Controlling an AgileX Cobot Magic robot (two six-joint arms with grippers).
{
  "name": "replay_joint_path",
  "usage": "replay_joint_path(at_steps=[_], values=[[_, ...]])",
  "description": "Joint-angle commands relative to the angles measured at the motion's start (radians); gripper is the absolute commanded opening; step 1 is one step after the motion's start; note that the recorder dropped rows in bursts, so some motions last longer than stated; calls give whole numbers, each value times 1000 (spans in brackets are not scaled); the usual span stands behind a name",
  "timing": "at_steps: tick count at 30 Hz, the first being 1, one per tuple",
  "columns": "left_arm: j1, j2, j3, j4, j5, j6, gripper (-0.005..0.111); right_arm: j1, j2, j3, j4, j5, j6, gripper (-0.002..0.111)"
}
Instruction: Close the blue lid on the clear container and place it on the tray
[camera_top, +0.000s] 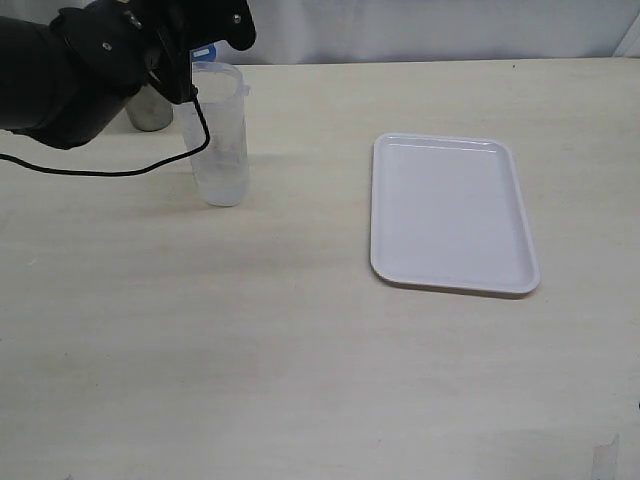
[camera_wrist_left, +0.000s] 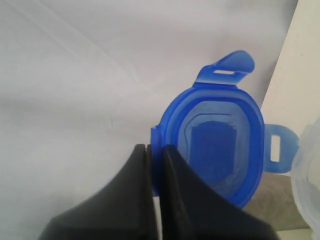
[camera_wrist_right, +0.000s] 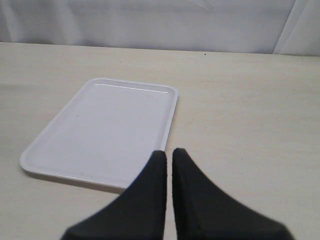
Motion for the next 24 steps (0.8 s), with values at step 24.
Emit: replay_joint_path(at_steps=[24], values=[[-36,-10,1,-104,-47,32,0,2,-4,2,2,-11,2,4]])
